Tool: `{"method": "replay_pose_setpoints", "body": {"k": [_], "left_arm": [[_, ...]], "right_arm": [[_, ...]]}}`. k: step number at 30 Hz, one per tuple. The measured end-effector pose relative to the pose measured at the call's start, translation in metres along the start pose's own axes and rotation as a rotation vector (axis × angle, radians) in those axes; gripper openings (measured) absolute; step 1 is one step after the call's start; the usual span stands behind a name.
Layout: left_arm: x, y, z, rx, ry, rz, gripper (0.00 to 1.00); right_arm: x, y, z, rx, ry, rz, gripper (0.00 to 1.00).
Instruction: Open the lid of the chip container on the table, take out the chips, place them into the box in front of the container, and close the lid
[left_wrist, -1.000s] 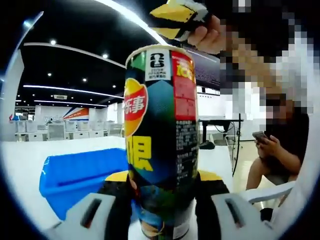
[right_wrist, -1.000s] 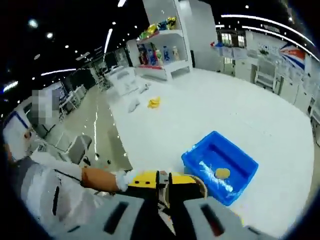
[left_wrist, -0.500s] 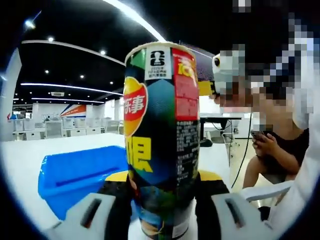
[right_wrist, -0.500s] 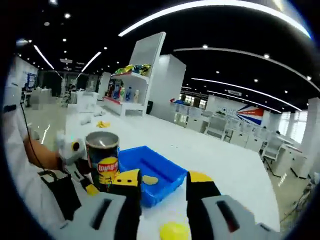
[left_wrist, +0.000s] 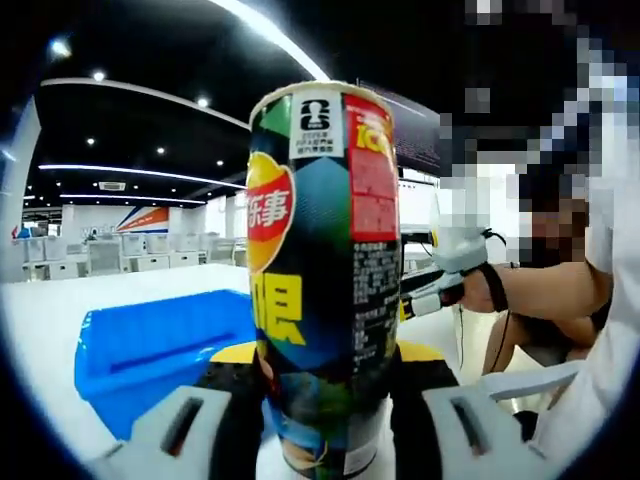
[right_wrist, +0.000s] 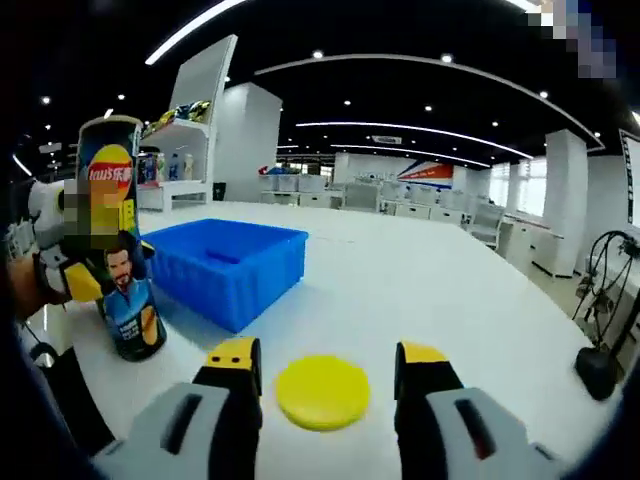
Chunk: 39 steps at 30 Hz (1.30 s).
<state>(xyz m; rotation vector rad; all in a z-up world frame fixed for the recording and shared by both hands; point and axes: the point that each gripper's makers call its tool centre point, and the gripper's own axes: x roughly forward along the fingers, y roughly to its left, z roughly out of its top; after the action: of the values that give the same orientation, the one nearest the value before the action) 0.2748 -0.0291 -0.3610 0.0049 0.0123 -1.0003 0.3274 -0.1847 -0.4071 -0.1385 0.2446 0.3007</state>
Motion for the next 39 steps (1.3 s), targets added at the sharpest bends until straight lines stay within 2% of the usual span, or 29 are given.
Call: {"method": "replay_pose_setpoints", "body": {"k": [4,5,11,20,25,39], "left_arm": [[0.000,0.000,0.000,0.000,0.001,0.001,0.50],[0.000,0.000,0.000,-0.001,0.001,0.002,0.50],[0.000,0.000,0.000,-0.004,-0.005,0.004,0.50],[-0.001,0.001,-0.001,-0.003,-0.011,0.005,0.50],[-0.001,0.001,-0.001,-0.003,-0.012,0.005,0.50],[-0.001,0.001,-0.002,0.003,-0.007,0.005,0.50]], "right_arm": [[0.007,0.002,-0.013,0.006,0.016,-0.003,0.53],[0.009,0.002,-0.020,0.020,0.046,-0.004,0.54],[0.013,0.000,-0.032,0.047,0.062,0.001,0.54],[0.016,0.001,-0.031,0.044,0.050,0.006,0.52],[0.017,0.002,-0.032,0.053,0.047,0.006,0.48],[0.017,0.003,-0.032,0.052,0.055,0.025,0.47]]}}
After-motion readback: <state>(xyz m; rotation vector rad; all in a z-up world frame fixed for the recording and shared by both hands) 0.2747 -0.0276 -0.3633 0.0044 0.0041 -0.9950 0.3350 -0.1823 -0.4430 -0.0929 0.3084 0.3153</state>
